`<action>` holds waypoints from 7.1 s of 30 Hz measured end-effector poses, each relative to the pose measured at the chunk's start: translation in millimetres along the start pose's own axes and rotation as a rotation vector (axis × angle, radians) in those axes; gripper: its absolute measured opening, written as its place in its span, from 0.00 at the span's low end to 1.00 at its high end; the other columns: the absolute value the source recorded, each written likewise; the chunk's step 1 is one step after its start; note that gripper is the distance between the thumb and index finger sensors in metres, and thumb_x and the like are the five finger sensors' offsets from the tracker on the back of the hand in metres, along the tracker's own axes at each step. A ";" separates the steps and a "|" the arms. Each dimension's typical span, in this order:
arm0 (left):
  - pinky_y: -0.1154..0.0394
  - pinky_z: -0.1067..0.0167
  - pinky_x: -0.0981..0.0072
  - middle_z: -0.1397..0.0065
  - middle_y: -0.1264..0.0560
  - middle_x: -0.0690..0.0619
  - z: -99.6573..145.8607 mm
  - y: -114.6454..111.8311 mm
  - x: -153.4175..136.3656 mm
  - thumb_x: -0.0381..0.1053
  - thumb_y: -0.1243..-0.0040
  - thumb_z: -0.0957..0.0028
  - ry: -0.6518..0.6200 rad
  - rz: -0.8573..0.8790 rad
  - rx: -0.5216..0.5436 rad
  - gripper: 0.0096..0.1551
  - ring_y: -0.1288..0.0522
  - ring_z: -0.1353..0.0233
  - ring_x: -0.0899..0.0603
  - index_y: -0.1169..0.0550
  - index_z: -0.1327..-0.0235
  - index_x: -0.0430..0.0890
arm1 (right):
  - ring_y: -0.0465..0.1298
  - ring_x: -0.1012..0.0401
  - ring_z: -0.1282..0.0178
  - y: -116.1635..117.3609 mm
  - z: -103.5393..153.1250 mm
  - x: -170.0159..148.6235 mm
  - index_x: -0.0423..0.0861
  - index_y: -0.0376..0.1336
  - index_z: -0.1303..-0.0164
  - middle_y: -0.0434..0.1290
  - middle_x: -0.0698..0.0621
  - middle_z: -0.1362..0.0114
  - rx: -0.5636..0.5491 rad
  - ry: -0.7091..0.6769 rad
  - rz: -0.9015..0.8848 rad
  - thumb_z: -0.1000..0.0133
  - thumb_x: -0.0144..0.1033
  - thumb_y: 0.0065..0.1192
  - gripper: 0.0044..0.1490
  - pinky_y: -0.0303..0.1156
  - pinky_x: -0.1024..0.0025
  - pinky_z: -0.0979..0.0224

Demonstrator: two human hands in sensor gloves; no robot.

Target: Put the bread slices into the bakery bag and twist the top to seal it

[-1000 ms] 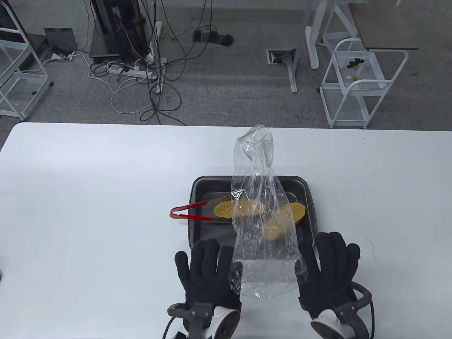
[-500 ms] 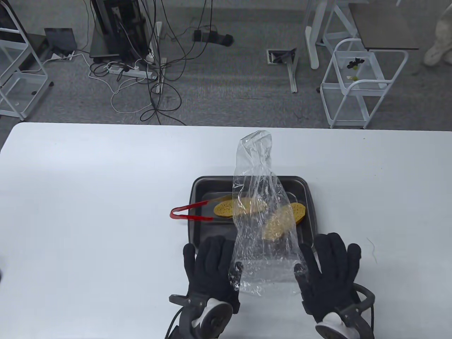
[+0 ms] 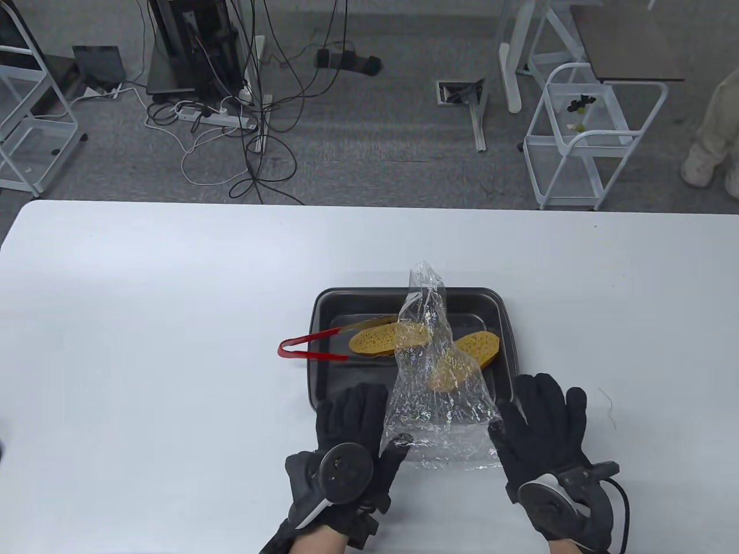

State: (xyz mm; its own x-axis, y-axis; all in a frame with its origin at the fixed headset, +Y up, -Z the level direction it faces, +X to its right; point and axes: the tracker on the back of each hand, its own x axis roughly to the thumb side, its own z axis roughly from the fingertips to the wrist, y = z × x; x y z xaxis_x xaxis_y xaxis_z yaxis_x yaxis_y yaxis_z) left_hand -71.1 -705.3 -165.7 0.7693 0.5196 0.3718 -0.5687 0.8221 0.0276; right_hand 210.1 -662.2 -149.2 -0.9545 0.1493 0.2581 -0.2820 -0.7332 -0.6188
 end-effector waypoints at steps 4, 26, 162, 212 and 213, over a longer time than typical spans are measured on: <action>0.60 0.16 0.30 0.11 0.54 0.47 7.3 3.5 14.1 0.80 0.71 0.57 -0.144 -0.094 0.067 0.57 0.50 0.11 0.33 0.60 0.17 0.53 | 0.67 0.31 0.25 -24.5 -14.5 -2.4 0.29 0.80 0.64 0.72 0.34 0.25 -0.134 0.068 0.129 0.50 0.40 0.74 0.26 0.51 0.25 0.27; 0.58 0.18 0.28 0.12 0.47 0.44 -1.8 -10.8 4.7 0.76 0.50 0.48 -0.042 -0.237 -0.011 0.53 0.45 0.13 0.31 0.49 0.16 0.51 | 0.72 0.35 0.26 23.4 -91.1 -16.5 0.21 0.75 0.85 0.79 0.38 0.30 0.448 0.275 0.700 0.52 0.35 0.78 0.26 0.51 0.26 0.25; 0.25 0.29 0.46 0.45 0.16 0.48 -112.5 -14.9 23.8 0.74 0.29 0.55 0.356 0.019 -0.472 0.47 0.15 0.59 0.49 0.25 0.28 0.48 | 0.49 0.27 0.17 44.8 -82.2 16.3 0.30 0.78 0.65 0.57 0.34 0.14 0.639 -0.279 -0.312 0.48 0.43 0.69 0.27 0.44 0.25 0.25; 0.25 0.31 0.45 0.44 0.16 0.44 -58.0 43.8 -49.9 0.77 0.36 0.56 0.315 -0.243 -0.401 0.51 0.14 0.58 0.47 0.27 0.27 0.45 | 0.57 0.26 0.21 31.7 -90.9 -42.3 0.26 0.78 0.67 0.64 0.30 0.20 0.363 0.140 -0.251 0.47 0.40 0.68 0.27 0.45 0.23 0.26; 0.25 0.31 0.45 0.44 0.16 0.44 -63.2 37.2 -46.8 0.77 0.36 0.56 0.310 -0.258 -0.408 0.51 0.14 0.58 0.47 0.27 0.27 0.46 | 0.57 0.26 0.21 31.5 -91.0 -42.8 0.26 0.78 0.67 0.64 0.29 0.20 0.363 0.141 -0.252 0.47 0.40 0.68 0.27 0.45 0.23 0.26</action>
State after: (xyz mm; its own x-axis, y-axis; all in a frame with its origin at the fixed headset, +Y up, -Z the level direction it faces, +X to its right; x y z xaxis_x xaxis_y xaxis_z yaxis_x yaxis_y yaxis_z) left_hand -109.9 -684.3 -240.7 0.9527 0.2836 0.1089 -0.2401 0.9227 -0.3016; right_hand 233.2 -631.4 -247.2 -0.8713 0.4233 0.2482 -0.4790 -0.8433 -0.2435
